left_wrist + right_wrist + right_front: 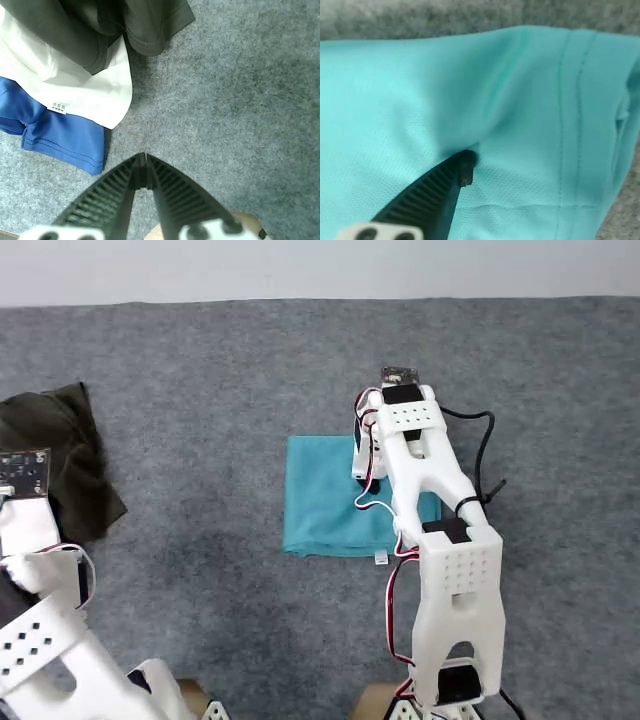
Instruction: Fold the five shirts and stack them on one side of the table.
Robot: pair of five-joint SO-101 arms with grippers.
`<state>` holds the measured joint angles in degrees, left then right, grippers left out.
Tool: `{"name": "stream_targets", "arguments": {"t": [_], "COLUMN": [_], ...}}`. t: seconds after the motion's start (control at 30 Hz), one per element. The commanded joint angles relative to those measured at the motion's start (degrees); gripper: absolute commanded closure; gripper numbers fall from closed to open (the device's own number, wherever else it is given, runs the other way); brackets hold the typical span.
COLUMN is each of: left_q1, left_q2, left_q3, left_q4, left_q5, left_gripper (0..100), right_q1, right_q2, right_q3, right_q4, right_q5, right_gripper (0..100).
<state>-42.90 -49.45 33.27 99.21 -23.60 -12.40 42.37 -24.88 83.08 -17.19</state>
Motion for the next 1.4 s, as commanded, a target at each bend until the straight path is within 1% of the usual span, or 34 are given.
{"name": "stream_targets", "arguments": {"t": [0.0, 0.07, 0.3, 0.4, 0.47, 0.57, 0.63, 0.67, 0.73, 0.9, 1.03, 1.13, 1.27, 1.37], "left_q1": [0.00, 0.00, 0.00, 0.00, 0.00, 0.00, 0.00, 0.00, 0.00, 0.00, 0.00, 0.00, 0.00, 0.00], "left_q2": [-1.05, -1.05, -1.14, -1.14, -1.14, -1.14, -1.14, -1.14, -1.14, -1.14, -1.14, -1.14, -1.14, -1.14], "left_q3": [-0.22, -0.22, -0.22, -0.22, -0.22, -0.22, -0.22, -0.22, -0.22, -0.22, -0.22, -0.22, -0.22, -0.22], "left_q4": [0.70, 0.70, 0.70, 0.79, 0.79, 0.79, 0.79, 0.79, 0.79, 0.79, 0.79, 0.79, 0.79, 0.79], "left_q5": [-0.26, -0.26, -0.26, -0.26, -0.26, -0.26, -0.26, -0.26, -0.26, -0.26, -0.26, -0.26, -0.26, -0.26], "left_gripper": [100, 100, 100, 100, 100, 100, 100, 100, 100, 100, 100, 100, 100, 100], "right_q1": [0.40, 0.40, 0.48, 1.10, 2.15, 4.18, 6.02, 6.81, 8.66, 12.00, 14.64, 18.33, 22.55, 24.84], "right_q2": [1.27, 1.36, 1.36, 1.27, 1.01, 0.84, 0.75, 0.57, -0.22, -4.62, -8.40, -10.42, -11.12, -10.42], "right_q3": [-0.26, -0.26, -0.26, -0.26, -0.35, -1.32, -1.58, -2.02, -2.29, -2.55, -2.55, -2.90, -5.89, -9.76], "right_q4": [1.54, 2.07, 2.15, 1.80, 1.63, 2.24, 2.33, 2.33, 3.47, 10.51, 11.91, 9.89, 8.66, 6.90], "right_q5": [-0.53, -0.44, -0.18, -0.18, 0.00, 0.09, 2.20, 4.04, 7.91, 14.59, 23.74, 33.14, 49.67, 59.87], "right_gripper": [44.2, 48.4, 79.0, 89.0, 92.0, 93.2, 96.8, 98.9, 98.5, 98.8, 98.9, 98.9, 98.9, 98.9]}}
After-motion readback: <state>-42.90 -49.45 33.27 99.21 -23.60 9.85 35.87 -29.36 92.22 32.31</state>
